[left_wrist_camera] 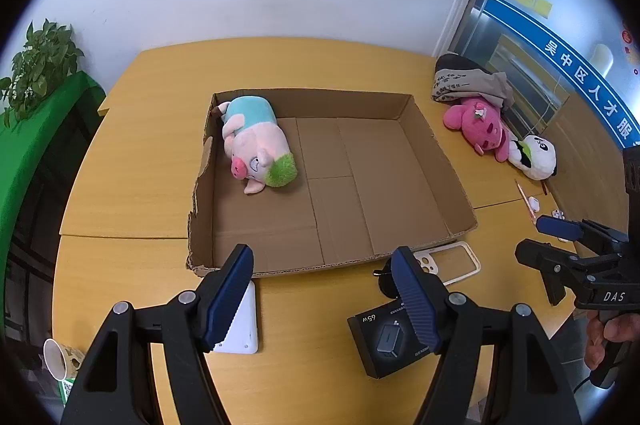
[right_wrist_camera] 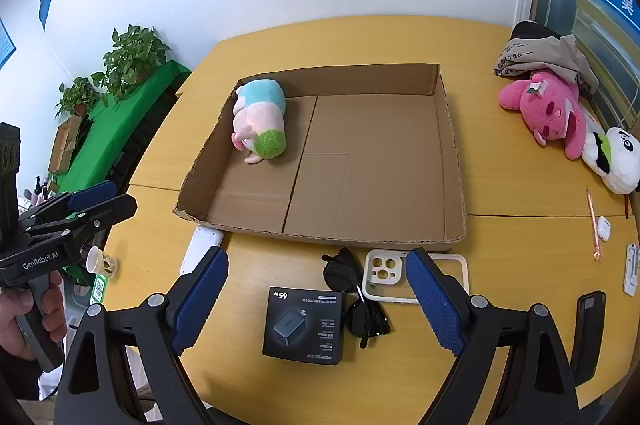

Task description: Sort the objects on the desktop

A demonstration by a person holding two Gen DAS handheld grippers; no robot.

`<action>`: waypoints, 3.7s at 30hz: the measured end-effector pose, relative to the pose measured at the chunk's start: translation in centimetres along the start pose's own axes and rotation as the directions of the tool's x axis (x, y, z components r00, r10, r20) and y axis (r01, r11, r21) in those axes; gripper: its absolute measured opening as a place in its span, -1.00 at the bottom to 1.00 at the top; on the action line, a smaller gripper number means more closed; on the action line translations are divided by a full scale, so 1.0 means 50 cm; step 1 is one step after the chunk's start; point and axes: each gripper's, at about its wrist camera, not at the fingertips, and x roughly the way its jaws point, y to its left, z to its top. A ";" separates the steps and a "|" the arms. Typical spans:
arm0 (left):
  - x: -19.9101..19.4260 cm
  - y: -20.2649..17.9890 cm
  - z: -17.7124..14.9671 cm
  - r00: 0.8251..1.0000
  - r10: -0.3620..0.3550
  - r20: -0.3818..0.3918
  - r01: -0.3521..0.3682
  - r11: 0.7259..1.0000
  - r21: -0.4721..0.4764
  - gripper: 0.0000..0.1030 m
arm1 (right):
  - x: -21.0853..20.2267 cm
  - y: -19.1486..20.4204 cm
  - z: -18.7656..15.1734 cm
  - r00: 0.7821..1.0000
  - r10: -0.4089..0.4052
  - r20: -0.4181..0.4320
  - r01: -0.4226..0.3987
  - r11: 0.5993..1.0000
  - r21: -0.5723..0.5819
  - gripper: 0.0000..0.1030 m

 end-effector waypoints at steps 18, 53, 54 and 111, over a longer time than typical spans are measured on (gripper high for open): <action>0.026 -0.008 0.032 1.000 -0.002 0.001 0.002 1.000 -0.006 0.39 | 0.006 -0.029 0.039 1.000 -0.007 0.008 0.007 1.000 -0.006 0.81; 0.225 -0.064 -0.113 0.940 -0.087 -0.330 0.073 0.996 -0.055 0.39 | 0.144 -0.293 -0.148 0.975 0.048 -0.216 0.006 0.969 0.247 0.81; 0.228 -0.061 -0.114 0.939 -0.083 -0.333 0.067 0.996 -0.059 0.39 | 0.155 -0.304 -0.144 0.974 0.041 -0.222 0.016 0.969 0.247 0.81; 0.555 -0.368 -0.093 0.804 -0.190 -0.564 0.258 0.965 0.043 -0.80 | 0.207 -0.519 -0.248 0.954 0.040 -0.297 0.065 0.939 0.338 -0.87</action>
